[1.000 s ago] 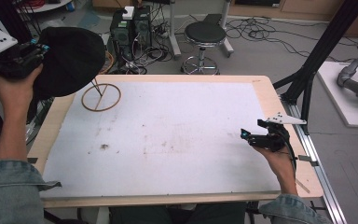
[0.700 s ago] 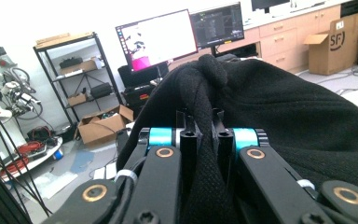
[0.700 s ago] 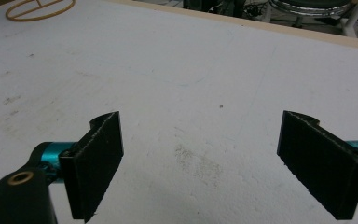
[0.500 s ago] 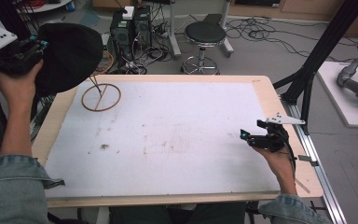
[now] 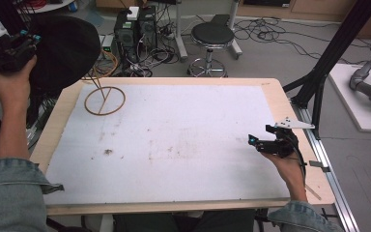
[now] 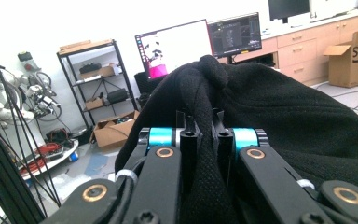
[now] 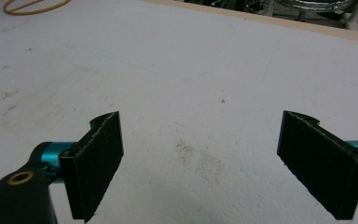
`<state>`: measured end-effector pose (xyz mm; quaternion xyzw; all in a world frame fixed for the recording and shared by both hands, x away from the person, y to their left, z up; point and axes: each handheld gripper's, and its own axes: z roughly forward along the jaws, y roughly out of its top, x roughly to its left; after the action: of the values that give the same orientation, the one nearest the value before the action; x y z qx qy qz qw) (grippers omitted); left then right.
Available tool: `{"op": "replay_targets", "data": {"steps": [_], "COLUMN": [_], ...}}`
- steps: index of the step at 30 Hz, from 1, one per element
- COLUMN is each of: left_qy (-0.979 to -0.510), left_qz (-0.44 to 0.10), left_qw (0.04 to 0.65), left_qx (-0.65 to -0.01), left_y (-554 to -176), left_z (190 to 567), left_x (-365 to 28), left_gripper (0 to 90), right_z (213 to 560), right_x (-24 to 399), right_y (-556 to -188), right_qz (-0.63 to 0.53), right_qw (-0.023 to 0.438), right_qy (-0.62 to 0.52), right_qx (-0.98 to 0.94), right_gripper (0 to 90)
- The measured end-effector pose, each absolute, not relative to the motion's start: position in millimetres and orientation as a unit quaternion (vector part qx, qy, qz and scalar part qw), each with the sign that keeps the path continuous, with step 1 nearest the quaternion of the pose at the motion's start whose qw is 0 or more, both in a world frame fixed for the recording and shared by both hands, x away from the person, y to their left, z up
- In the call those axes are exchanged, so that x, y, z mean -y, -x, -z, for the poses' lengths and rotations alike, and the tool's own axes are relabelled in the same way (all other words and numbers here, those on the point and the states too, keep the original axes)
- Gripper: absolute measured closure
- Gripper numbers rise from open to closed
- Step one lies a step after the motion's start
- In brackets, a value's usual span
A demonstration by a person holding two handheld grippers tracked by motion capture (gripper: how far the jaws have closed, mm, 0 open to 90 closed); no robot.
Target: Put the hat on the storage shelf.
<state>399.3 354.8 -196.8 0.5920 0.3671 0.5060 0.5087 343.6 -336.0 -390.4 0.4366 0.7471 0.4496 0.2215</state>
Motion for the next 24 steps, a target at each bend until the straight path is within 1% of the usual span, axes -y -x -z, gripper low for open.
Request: {"op": "replay_targets", "data": {"steps": [16, 24], "left_qy": [-0.606, -0.603], "left_qz": [-0.494, -0.487], "left_qw": [0.496, 0.504], "left_qx": [-0.378, -0.382], "left_y": [-425, -434], "left_z": [213, 224], "left_x": [-343, -341], "left_gripper": [85.5, 85.5], "right_z": [391, 392], "right_x": [337, 337], "right_y": [-343, -343], "right_qz": [-0.45, -0.448], "right_qw": [0.219, 0.219], "right_qy": [-0.438, -0.439], "right_qx": [-0.747, -0.748], "right_gripper": [14.1, 14.1]}}
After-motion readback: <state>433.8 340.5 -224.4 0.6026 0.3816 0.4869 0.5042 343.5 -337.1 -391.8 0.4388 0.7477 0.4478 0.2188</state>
